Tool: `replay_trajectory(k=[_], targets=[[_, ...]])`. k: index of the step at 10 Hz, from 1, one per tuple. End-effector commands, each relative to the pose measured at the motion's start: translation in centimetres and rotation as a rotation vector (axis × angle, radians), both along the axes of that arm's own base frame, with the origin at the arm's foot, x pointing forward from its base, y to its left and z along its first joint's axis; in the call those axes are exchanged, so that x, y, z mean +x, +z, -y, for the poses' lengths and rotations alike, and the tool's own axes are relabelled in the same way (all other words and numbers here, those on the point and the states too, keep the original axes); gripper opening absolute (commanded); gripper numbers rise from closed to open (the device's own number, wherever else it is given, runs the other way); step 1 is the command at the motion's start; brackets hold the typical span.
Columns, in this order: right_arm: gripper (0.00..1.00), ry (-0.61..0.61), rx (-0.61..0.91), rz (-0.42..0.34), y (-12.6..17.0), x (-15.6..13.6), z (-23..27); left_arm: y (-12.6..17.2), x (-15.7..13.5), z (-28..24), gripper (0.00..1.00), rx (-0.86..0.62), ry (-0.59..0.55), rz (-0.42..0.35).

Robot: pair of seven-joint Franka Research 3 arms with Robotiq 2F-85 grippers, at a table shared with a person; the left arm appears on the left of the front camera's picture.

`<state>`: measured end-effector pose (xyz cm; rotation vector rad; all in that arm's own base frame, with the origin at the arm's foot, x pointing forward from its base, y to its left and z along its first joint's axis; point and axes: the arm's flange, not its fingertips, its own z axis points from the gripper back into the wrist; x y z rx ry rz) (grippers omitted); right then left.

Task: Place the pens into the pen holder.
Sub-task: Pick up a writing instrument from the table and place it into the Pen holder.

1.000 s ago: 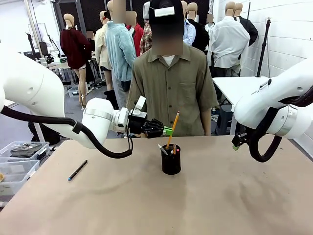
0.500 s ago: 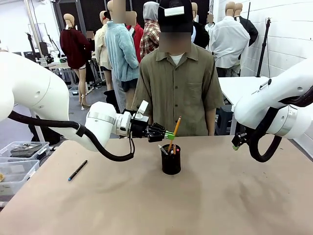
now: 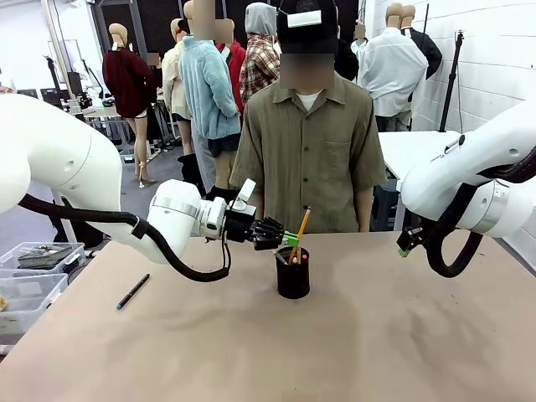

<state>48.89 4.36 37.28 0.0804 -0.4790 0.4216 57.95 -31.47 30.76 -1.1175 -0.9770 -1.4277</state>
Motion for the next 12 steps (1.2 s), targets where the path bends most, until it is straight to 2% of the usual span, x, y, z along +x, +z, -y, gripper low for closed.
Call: replay_trajectory(k=[1, 2, 4, 5, 8, 11, 12], targets=[[0.73, 0.011, 0.017, 0.005, -0.2, -0.1, 0.3, 0.3, -0.1, -0.4, 0.45, 0.019, 0.013, 0.019], [0.73, 0.011, 0.017, 0.005, -0.2, -0.1, 0.3, 0.9, -0.7, -1.0, 0.56, 0.017, 0.043, 0.043], [0.73, 0.011, 0.017, 0.005, -0.2, -0.1, 0.3, 2.4, -1.7, -3.0, 0.56, 0.035, 0.100, 0.075], [0.73, 0.011, 0.017, 0.005, -0.2, -0.1, 0.3, 3.7, -2.2, -5.0, 0.56, 0.045, 0.167, 0.076], [0.73, 0.011, 0.017, 0.005, -0.2, -0.1, 0.3, 9.4, -6.5, -13.2, 0.56, 0.168, 0.505, 0.075], [0.73, 0.011, 0.017, 0.005, -0.2, -0.1, 0.3, 11.9, -10.1, -19.1, 0.56, 0.420, 0.813, -0.078], [0.73, 0.011, 0.017, 0.005, -0.2, -0.1, 0.3, 12.0, -11.1, -20.7, 0.56, 0.518, 0.899, -0.160]])
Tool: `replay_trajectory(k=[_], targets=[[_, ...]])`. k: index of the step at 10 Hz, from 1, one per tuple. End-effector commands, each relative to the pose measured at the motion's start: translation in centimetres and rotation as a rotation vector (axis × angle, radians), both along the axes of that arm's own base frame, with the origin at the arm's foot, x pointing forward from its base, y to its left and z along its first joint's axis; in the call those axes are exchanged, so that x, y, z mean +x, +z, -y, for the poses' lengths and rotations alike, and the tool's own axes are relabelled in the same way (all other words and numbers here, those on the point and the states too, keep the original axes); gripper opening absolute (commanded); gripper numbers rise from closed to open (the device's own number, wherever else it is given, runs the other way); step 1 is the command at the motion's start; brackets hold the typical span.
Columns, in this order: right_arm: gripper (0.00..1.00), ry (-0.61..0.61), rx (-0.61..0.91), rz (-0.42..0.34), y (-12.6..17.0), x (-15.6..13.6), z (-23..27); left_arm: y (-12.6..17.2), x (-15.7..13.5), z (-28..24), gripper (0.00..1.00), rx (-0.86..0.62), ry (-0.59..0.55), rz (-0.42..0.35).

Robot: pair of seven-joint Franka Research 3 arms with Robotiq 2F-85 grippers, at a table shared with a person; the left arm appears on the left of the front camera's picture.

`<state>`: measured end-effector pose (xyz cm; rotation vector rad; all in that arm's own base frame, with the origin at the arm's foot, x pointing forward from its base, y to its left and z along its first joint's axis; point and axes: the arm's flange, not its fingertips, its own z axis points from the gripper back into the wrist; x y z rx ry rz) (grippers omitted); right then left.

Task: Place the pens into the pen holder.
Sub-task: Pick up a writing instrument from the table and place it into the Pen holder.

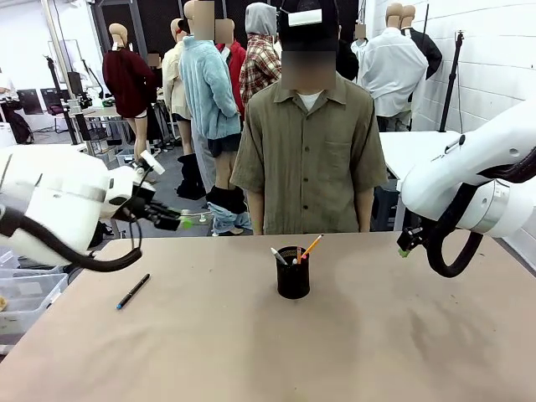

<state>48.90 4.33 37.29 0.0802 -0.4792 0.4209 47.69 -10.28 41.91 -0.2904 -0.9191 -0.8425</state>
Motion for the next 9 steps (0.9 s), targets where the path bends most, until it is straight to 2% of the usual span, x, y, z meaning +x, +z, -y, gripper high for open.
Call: replay_trajectory(k=[1, 4, 5, 7, 9], targets=[[0.73, 0.011, 0.017, 0.005, -0.2, -0.1, 0.2, 0.5, -1.4, -1.0, 0.56, 0.047, 0.135, -0.255], [0.73, 0.011, 0.017, 0.005, -0.2, -0.1, 0.2, -1.7, -1.9, -3.9, 0.56, 0.136, 0.347, -0.527], [0.73, 0.011, 0.017, 0.005, -0.2, -0.1, 0.2, -2.6, -1.4, -4.2, 0.56, 0.138, 0.381, -0.560], [0.73, 0.011, 0.017, 0.005, -0.2, -0.1, 0.2, -3.6, -0.3, -4.7, 0.56, 0.183, 0.457, -0.576], [0.73, 0.011, 0.017, 0.005, -0.2, -0.1, 0.2, -4.6, 1.0, -4.6, 0.56, 0.207, 0.433, -0.596]])
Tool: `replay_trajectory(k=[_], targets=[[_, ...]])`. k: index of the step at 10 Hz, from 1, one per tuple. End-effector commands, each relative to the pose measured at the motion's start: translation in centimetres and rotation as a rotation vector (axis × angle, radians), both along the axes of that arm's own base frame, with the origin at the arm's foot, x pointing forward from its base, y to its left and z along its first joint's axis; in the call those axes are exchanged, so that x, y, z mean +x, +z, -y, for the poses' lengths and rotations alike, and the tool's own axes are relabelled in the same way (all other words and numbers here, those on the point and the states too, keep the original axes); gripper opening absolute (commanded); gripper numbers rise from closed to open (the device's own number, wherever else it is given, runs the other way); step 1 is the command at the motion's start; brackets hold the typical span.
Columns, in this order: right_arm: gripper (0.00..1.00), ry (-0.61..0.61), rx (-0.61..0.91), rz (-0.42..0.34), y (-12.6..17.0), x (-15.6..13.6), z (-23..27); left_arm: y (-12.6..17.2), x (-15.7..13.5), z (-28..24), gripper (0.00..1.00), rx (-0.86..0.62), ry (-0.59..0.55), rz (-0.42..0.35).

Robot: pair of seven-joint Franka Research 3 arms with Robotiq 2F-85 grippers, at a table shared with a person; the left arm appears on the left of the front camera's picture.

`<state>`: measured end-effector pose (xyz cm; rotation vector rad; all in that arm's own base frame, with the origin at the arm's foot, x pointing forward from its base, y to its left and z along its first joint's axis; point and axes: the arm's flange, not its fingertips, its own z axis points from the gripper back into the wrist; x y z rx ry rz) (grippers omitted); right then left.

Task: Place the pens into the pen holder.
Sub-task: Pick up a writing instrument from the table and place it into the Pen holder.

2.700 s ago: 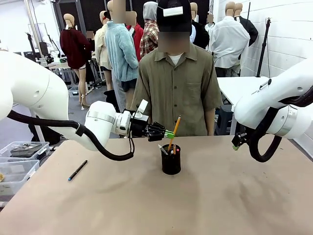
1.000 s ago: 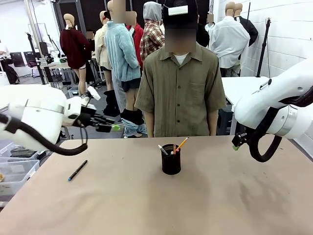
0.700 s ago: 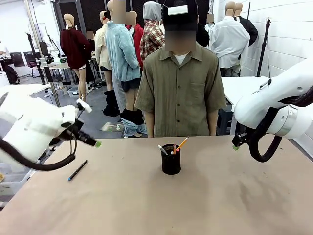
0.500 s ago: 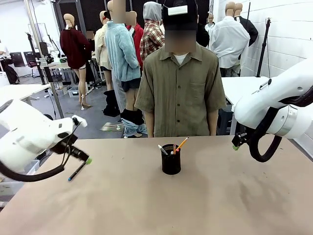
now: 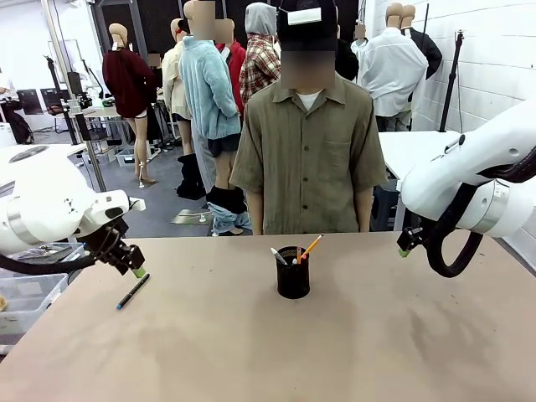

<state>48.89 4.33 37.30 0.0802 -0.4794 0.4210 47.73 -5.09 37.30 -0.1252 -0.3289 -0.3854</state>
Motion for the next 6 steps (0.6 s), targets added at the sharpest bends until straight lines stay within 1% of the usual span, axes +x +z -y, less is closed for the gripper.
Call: replay_trajectory(k=[1, 2, 4, 5, 6], targets=[[0.73, 0.011, 0.017, 0.004, -0.2, -0.1, 0.2, -0.4, 1.7, 0.5, 0.56, 0.015, -0.012, -0.029], [0.73, 0.011, 0.017, 0.004, -0.2, -0.1, 0.2, -1.2, 2.4, 0.4, 0.56, 0.034, -0.008, -0.036], [0.73, 0.011, 0.017, 0.004, -0.2, -0.1, 0.2, -3.2, 3.7, -0.8, 0.56, 0.006, -0.007, -0.059], [0.73, 0.011, 0.017, 0.004, -0.2, -0.1, 0.2, -4.3, 4.3, -1.1, 0.56, -0.005, -0.021, -0.081], [0.73, 0.011, 0.017, 0.004, -0.2, -0.1, 0.2, -5.2, 4.7, -1.2, 0.56, -0.007, -0.010, -0.103]])
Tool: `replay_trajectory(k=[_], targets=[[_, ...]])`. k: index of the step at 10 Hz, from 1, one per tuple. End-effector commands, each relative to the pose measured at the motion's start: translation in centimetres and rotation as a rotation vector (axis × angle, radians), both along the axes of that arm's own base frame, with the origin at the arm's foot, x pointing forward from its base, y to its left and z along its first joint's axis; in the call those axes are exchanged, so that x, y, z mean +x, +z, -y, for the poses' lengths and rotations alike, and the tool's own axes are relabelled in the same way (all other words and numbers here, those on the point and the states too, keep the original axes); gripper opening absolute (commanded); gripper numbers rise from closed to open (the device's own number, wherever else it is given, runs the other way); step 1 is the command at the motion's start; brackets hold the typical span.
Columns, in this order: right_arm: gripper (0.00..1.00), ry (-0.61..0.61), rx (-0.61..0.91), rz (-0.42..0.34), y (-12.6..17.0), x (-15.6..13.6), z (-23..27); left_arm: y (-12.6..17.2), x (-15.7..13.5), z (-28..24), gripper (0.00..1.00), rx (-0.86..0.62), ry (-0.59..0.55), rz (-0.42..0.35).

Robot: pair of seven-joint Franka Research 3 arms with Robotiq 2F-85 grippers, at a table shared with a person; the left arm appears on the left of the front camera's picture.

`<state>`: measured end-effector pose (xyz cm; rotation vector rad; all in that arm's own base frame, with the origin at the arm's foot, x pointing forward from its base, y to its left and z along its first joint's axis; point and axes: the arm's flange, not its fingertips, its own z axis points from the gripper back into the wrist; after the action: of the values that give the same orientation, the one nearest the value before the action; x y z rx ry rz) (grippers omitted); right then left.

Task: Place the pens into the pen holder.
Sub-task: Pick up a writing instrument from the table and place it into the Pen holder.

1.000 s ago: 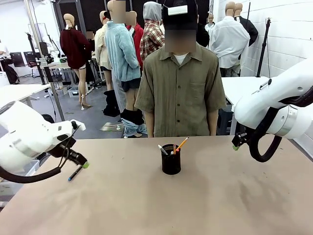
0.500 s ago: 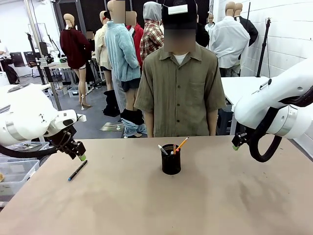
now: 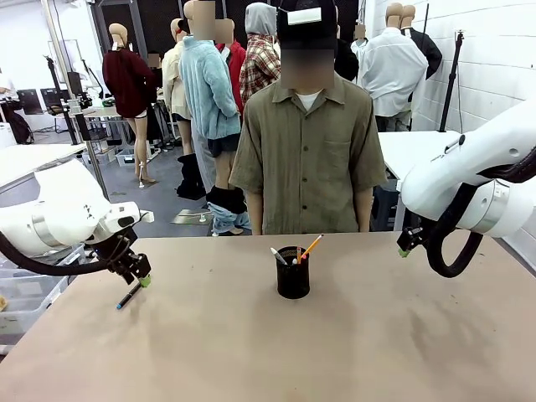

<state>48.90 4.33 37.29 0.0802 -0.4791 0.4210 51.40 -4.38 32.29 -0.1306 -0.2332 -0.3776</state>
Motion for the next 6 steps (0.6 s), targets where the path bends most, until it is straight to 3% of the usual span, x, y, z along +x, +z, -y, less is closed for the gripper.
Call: replay_trajectory(k=[1, 5, 6], targets=[[0.73, 0.011, 0.017, 0.005, -0.2, -0.1, 0.2, -0.8, 1.5, -0.9, 0.56, -0.027, -0.013, -0.024], [0.73, 0.011, 0.017, 0.005, -0.2, -0.1, 0.2, -2.1, 2.0, -1.2, 0.56, 0.005, -0.008, -0.079], [0.73, 0.011, 0.017, 0.005, -0.2, -0.1, 0.2, -2.2, 1.9, -1.1, 0.40, 0.012, -0.022, -0.080]])
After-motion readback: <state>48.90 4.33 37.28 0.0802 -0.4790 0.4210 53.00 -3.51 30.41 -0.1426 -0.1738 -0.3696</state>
